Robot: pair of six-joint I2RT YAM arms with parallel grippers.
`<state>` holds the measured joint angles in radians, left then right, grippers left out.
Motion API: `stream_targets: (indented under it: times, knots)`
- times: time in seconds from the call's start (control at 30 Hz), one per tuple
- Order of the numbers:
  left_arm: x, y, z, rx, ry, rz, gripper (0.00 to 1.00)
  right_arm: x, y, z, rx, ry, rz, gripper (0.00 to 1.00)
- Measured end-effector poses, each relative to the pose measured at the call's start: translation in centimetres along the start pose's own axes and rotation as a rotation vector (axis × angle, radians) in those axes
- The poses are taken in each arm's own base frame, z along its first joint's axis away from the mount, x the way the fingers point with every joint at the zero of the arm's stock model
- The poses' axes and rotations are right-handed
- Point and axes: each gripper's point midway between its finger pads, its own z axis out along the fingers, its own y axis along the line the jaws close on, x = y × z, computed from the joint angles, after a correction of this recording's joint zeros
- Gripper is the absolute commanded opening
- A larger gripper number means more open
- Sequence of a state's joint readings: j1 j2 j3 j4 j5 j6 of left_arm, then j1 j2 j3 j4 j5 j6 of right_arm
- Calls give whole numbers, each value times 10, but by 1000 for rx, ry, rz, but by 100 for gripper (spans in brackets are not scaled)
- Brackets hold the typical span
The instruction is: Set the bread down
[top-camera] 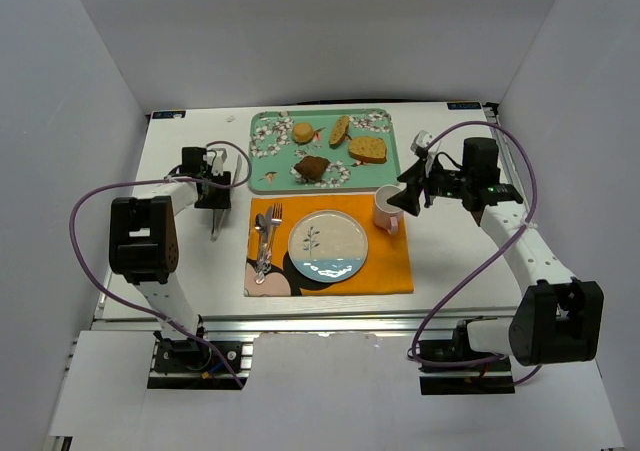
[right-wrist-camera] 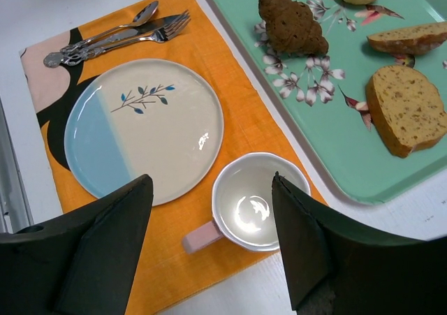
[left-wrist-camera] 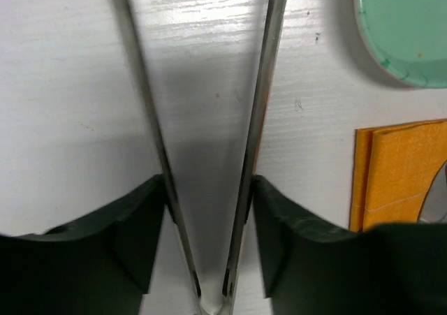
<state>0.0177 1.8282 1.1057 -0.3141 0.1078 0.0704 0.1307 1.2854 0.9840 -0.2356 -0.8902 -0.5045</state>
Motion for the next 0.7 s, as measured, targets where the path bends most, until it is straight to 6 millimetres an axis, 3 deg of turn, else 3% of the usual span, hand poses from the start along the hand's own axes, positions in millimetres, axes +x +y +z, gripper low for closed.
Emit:
stream_targets:
  times: [0.2,0.3,0.47,0.57,0.7]
  knots:
    - [-2,0,2,0,-41,-4,21,3,-9,-5,22,1,16,74]
    - [-1,-1,0,-13,-44,-61,10,5,-11,-7,29,3,23,74]
    - [-14,-10,-14,-9,-65,-233,14,6,-15,-10,39,1,31,74]
    - [-48,-34,-28,67,-132,-320,22,6,-15,-10,39,-2,37,74]
    - [-102,-88,-52,230,-220,-372,30,4,-15,-10,35,-11,49,74]
